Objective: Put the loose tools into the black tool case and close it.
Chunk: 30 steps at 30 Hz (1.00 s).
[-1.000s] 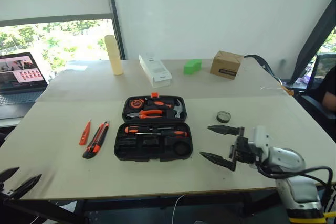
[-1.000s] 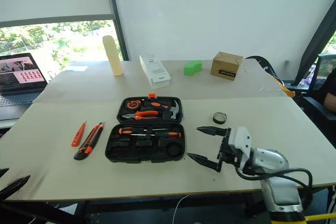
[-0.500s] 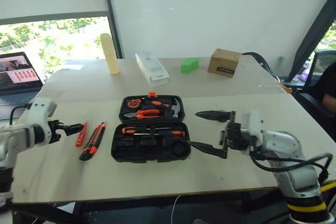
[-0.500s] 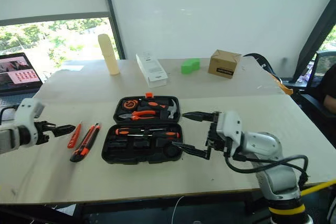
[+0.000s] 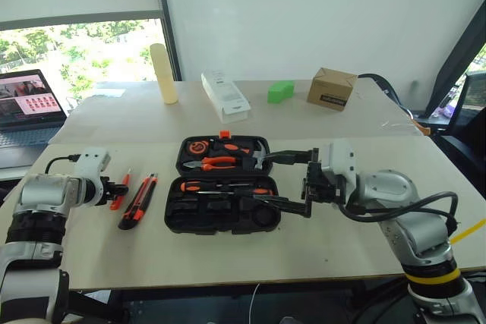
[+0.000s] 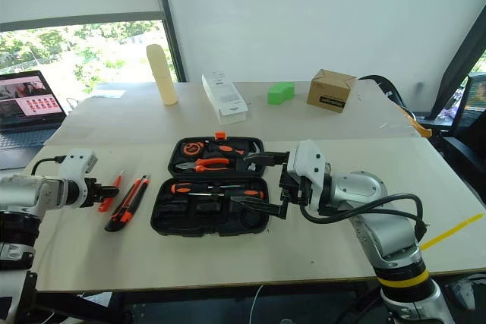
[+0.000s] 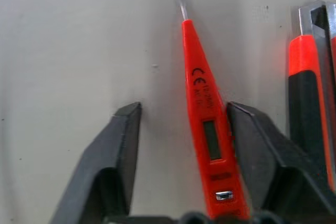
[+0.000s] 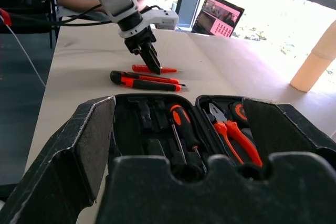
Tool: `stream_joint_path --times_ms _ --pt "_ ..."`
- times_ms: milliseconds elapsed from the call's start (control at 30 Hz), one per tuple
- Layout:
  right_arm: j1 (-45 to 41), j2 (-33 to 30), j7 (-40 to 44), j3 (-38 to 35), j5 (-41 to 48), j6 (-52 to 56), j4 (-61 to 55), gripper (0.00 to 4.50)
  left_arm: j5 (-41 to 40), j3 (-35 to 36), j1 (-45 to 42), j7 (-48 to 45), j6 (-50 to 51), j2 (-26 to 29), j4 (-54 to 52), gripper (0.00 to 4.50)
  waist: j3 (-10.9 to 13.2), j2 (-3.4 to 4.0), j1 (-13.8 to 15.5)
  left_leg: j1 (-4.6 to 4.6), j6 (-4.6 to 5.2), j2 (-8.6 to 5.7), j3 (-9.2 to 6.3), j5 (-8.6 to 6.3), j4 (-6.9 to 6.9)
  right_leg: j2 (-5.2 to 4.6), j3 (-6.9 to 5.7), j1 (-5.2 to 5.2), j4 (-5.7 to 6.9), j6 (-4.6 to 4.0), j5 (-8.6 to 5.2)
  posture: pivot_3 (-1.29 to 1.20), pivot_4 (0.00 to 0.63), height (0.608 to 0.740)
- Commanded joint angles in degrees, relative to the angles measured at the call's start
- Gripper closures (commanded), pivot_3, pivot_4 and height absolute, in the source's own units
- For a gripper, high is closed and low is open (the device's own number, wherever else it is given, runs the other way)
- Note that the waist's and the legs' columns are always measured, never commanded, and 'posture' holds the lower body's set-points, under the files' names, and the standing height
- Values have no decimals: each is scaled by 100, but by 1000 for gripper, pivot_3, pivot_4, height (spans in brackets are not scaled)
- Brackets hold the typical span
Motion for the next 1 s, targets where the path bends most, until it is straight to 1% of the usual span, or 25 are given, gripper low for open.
stream_joint_path --times_ms 33,67,100,200,267,367,433,467,567,700,833,933,1000 --pt "87 -59 -39 -113 -2 -125 -130 0 46 42 224 -154 119 65 97 3577 0 1 -1 3 1 0 0 0 0 0 0 2 1 0 0 0 150 740" --pt "140 -69 -46 -138 -7 -144 -132 0 46 182 270 -125 10 108 152 3986 -1 1 -6 7 9 0 0 -5 0 0 1 5 2 0 0 0 150 740" --pt "185 -80 -46 -158 -13 -166 -129 0 49 300 303 -113 -133 146 194 4054 -1 1 -15 9 21 0 0 -12 0 0 2 5 3 0 0 0 150 740" --pt "345 -131 -4 -251 28 -252 -140 0 -183 798 302 -467 -858 224 251 4054 -1 1 -33 13 19 4 1 -11 0 2 2 4 6 -1 0 0 150 740" --pt "530 -196 59 -384 114 -317 -186 0 -331 903 373 -1257 -1699 366 90 4054 0 0 -21 7 18 7 1 -10 0 5 -3 0 5 -6 3 0 150 740" --pt "871 -329 125 -638 243 -350 -269 0 -601 789 615 -2809 -3016 426 -611 4054 1 -1 20 -4 -9 9 -1 5 0 1 -12 -3 -2 -10 7 0 150 740" --pt "1093 -437 154 -778 251 -371 -296 0 -536 361 758 -3658 -3707 475 -1167 4054 1 -1 70 -11 -5 5 -2 3 1 -11 -20 -2 -7 -7 9 0 150 740" --pt "1199 -483 155 -839 248 -379 -302 0 -484 88 760 -4015 -3855 472 -1444 4054 1 -1 86 -10 -2 3 -2 1 1 -15 -19 1 -10 -5 10 0 150 740" --pt "1411 -561 147 -927 217 -429 -314 0 -214 -676 505 -4552 -4066 303 -1986 4054 0 0 108 -5 24 -5 0 -13 2 -19 -16 10 -13 -1 11 0 150 740" --pt "1535 -574 85 -914 180 -473 -365 0 505 -1562 -122 -4443 -4248 -216 -1991 4054 2 -3 115 -8 43 -11 -1 -15 11 -11 -17 10 -6 1 13 0 150 740" --pt "1584 -541 -29 -899 190 -430 -477 0 1323 -2185 -547 -4320 -4627 -485 -1572 4054 2 -3 9 -5 46 -9 2 -14 19 -6 -14 12 2 2 14 0 150 740" --pt "1632 -521 -139 -899 205 -389 -592 0 1802 -2519 -757 -4340 -4765 -538 -1284 4054 2 -3 -18 -4 46 -8 1 -13 18 -3 -14 12 3 2 14 0 150 740" --pt "1647 -511 -212 -907 204 -368 -637 0 1984 -2596 -803 -4376 -4847 -496 -1162 4054 2 -3 -32 -5 46 -7 4 -13 23 -1 -13 11 3 2 13 0 150 740"
